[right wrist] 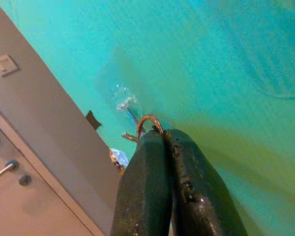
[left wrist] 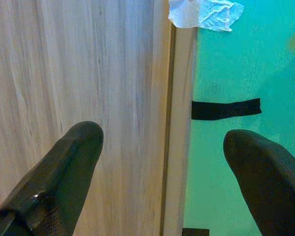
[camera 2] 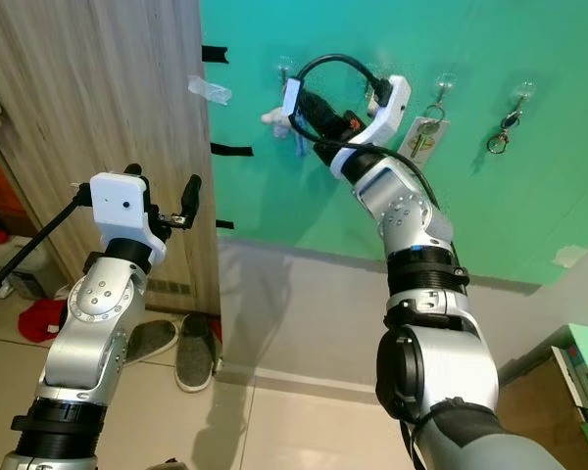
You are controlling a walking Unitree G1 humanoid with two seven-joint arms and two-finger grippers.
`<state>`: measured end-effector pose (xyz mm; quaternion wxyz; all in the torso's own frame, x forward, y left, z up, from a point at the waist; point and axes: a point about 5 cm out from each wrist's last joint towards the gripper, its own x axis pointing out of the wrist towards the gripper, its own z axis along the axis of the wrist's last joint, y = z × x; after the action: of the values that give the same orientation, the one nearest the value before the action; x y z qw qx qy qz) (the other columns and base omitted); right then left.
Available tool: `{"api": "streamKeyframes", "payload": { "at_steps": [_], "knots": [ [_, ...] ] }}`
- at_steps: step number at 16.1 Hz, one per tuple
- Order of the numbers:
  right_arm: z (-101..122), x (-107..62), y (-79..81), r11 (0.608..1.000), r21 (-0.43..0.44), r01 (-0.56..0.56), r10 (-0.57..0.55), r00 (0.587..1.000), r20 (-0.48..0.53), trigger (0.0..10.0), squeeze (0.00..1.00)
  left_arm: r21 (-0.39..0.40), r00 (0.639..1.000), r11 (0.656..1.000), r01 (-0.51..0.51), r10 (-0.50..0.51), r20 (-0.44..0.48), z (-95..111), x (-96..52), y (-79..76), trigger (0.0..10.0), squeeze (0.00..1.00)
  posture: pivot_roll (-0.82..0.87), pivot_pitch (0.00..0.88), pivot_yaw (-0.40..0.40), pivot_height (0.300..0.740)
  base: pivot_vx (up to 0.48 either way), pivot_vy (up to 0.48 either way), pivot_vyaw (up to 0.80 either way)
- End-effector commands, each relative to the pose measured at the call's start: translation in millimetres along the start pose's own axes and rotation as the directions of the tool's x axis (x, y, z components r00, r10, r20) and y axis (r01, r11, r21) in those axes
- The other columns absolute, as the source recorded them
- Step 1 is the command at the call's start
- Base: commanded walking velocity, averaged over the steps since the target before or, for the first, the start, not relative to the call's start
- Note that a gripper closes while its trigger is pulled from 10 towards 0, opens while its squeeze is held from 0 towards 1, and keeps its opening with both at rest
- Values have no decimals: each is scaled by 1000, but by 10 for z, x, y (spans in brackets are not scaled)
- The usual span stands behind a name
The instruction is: Hang keys on a hook
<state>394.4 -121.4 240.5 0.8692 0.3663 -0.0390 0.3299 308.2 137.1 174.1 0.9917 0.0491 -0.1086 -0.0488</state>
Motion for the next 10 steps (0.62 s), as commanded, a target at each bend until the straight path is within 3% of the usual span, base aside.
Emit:
{"api": "streamKeyframes", "payload": {
  "at_steps": [1,3,4,5,6,7,10],
  "knots": [
    [91,18,6,1000,26,14,-14,1000,19,0,0,7,1000,1000,13,-13,-13,-17,13,-30,10000,0,130,0,-68,740,0,0,0],
    [-14,11,-37,999,8,47,-46,998,-46,0,0,6,1000,1000,13,-13,-14,-21,16,-33,10000,0,130,0,-69,740,0,0,0],
    [-92,5,-66,995,-60,77,-83,991,-101,10000,0,5,1000,1000,12,-12,-14,-21,19,-34,10000,0,130,0,-70,740,0,0,0],
    [-140,5,-52,992,-109,69,-82,989,-120,10000,0,5,1000,1000,10,-10,-14,-21,21,-33,10000,0,132,0,-72,740,0,0,0],
    [-135,-3,-53,985,-147,85,-99,991,-95,10000,275,6,1000,1000,9,-9,-13,-21,20,-32,10000,0,133,0,-74,740,0,0,0],
    [-145,-22,-52,977,-194,92,-109,991,-79,10000,1000,8,1000,1000,6,-6,-12,-20,18,-29,10000,0,134,0,-76,740,0,0,0],
    [-158,-91,-85,927,-339,159,-180,983,-31,10000,1000,12,1000,1000,1,-1,-12,-23,16,-17,10000,0,133,0,-77,740,0,0,0]
  ]
}}
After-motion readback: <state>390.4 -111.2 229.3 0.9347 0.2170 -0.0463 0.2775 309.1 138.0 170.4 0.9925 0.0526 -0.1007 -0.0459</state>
